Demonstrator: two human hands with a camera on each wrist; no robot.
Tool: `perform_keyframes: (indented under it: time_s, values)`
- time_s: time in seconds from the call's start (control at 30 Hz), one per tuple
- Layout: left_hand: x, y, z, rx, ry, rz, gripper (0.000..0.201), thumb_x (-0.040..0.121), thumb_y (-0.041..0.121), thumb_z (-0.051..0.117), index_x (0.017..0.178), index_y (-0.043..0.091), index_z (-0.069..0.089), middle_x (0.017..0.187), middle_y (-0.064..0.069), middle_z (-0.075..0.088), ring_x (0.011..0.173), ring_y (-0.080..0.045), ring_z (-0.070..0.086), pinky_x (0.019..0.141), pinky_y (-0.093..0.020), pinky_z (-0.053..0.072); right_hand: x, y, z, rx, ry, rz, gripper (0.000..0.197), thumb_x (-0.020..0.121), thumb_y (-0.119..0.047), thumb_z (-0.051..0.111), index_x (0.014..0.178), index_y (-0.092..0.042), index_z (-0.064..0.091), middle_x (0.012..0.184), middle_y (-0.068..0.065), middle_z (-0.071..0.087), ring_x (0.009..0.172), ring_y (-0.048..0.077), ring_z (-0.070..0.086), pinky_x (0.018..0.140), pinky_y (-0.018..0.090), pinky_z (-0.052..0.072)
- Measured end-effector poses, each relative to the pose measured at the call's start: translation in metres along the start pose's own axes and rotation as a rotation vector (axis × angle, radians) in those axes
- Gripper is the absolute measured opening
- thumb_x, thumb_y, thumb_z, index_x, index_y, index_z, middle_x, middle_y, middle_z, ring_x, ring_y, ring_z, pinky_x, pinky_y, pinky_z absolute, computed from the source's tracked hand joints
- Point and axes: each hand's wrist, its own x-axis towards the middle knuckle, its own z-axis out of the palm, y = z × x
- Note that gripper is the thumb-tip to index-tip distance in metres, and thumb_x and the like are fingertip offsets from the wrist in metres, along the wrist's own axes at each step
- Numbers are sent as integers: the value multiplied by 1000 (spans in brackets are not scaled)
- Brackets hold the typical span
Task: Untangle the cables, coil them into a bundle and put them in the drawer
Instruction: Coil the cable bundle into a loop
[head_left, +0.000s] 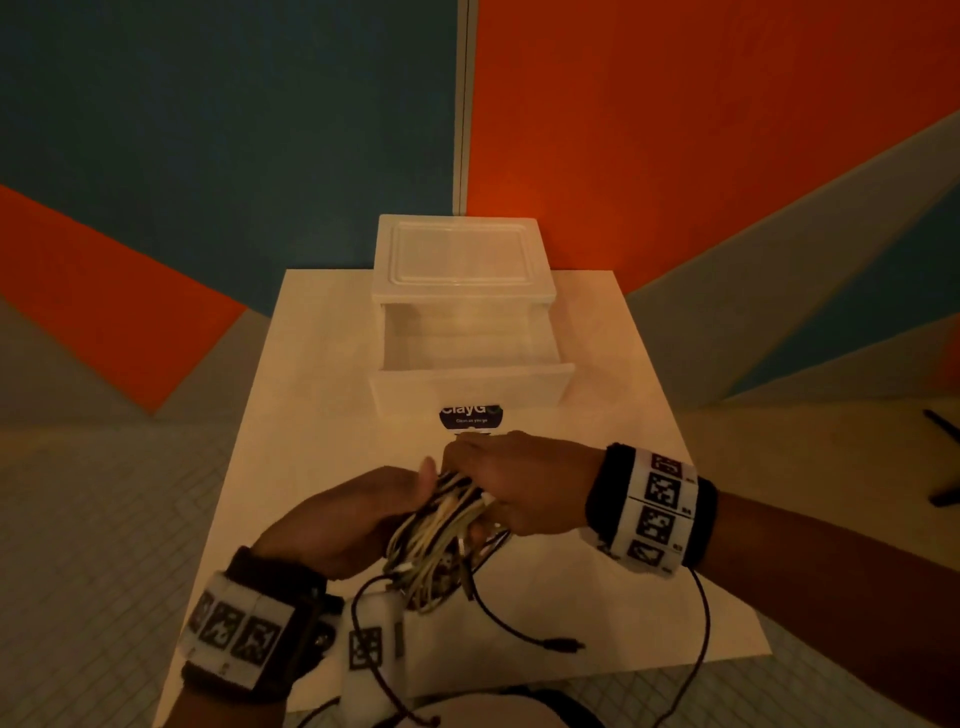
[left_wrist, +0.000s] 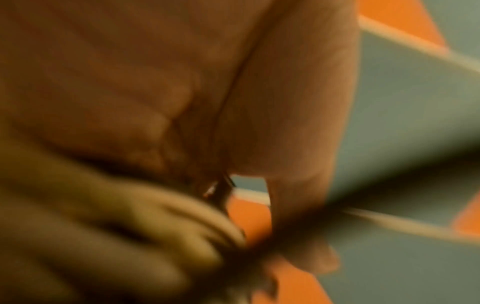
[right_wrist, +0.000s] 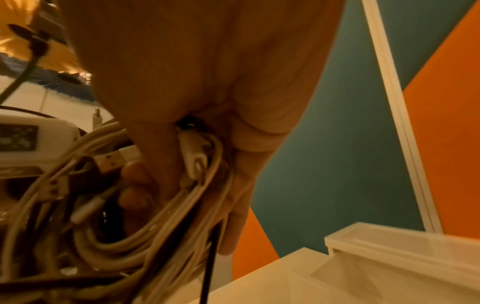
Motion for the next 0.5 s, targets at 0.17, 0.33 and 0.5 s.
perform_keyframes:
  time_s: [0.17,0.33,0.5]
  values:
    - [-4,-3,-25,-204,335,-1,72,74,61,66,115,1,67,116,-21,68,112,-35,62,82,-32,56,14,20,11,235,135,101,25,95,-26,58,108,-5,52,100,12,62,86,27,59,74,42,51]
    - [-8,-30,-61,-511,739,120,39,92,32,53,109,-2,64,114,-20,68,93,-25,69,89,-38,54,13,55,14,596,266,347,26,89,-26,64,110,-10,61,106,10,69,95,25,66,86,48,54]
    - [-5,-48,-52,-295,1063,333,16,95,8,49,96,14,64,112,-16,63,101,-32,62,90,-42,52,22,77,20,903,438,472,22,82,-14,66,102,-5,71,103,14,73,98,29,68,95,52,51]
